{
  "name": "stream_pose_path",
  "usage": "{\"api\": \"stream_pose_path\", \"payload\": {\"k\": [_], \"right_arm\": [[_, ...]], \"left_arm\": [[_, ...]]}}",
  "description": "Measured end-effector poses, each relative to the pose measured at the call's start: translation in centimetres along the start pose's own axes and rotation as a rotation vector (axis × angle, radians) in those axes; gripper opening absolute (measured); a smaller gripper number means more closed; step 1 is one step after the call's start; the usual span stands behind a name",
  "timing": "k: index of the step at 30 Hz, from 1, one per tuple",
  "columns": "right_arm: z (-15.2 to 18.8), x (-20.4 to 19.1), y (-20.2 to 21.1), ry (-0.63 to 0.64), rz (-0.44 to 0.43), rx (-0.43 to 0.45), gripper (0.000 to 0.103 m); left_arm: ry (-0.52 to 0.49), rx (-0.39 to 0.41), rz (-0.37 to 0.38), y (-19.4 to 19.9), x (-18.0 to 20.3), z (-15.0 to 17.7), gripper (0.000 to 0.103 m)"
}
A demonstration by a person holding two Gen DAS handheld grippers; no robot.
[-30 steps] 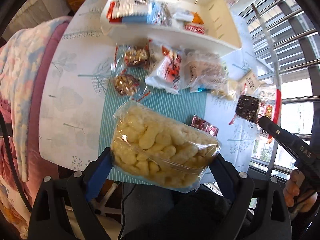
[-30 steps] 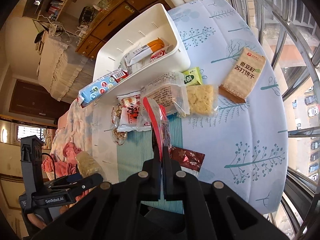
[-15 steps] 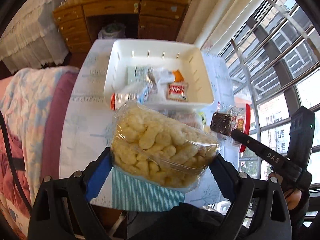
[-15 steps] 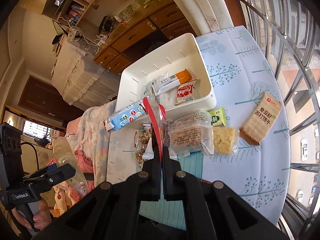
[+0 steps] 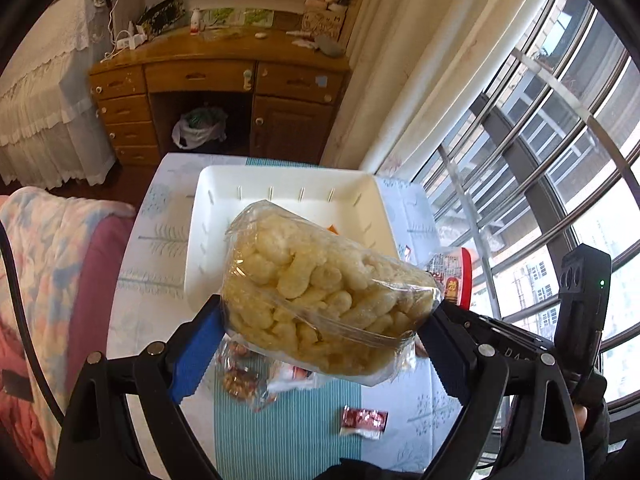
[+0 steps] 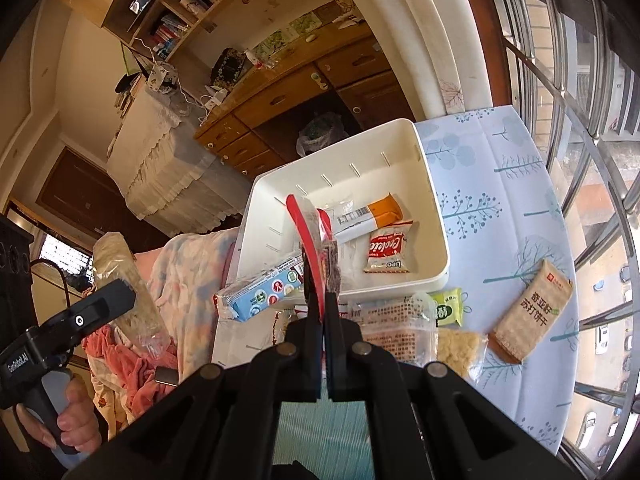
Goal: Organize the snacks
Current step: 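Lift and carry the puffed-snack bag and red-labelled packet over the white tray, then open both grippers to drop both snacks into the tray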
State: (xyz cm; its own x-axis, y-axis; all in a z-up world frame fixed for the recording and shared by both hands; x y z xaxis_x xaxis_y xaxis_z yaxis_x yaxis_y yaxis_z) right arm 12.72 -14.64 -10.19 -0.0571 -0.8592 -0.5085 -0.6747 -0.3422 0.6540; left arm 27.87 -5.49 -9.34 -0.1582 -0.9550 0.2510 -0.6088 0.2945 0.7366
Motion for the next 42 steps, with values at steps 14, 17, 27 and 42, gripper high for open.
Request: {"api": "stream_pose_path", "payload": {"k": [14, 17, 27, 42], "right_arm": [[-1.3, -0.7, -4.9, 0.138, 0.010, 0.015, 0.001], [-1.6, -0.9, -5.5, 0.159, 0.008, 0.022, 0.001], [-1.8, 0.3, -7.4, 0.146, 0.044, 0.010, 0.006], [-2.0, 0.8, -5.4, 0.084, 0.037, 0.023, 0.037]], "left_arm": [[0.109, 0.179, 0.064, -5.3, -2.9, -3.3, 0.092], [0.127, 0.168, 0.050, -6.9, -3.7, -3.5, 0.092], [0.154, 0.087, 0.025, -10.7, -5.1, -2.8, 0.101], [0.127, 0.097, 0.039, -8.5, -3.5, -2.3, 0.102]]}}
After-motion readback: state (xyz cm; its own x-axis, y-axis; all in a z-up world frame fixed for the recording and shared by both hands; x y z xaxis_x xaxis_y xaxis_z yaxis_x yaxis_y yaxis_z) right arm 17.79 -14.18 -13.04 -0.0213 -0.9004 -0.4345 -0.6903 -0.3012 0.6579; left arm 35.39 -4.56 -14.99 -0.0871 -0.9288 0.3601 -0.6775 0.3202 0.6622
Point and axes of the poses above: each gripper's, at about its wrist camera, not at the fingertips, and y roughly against the way its jaws point, x to its right, z to its underside, the point moved 10 cm from there along -y, roughly the way its jaws point, and after that the axes turned 13 degrees about x, right-handed, at the moved point
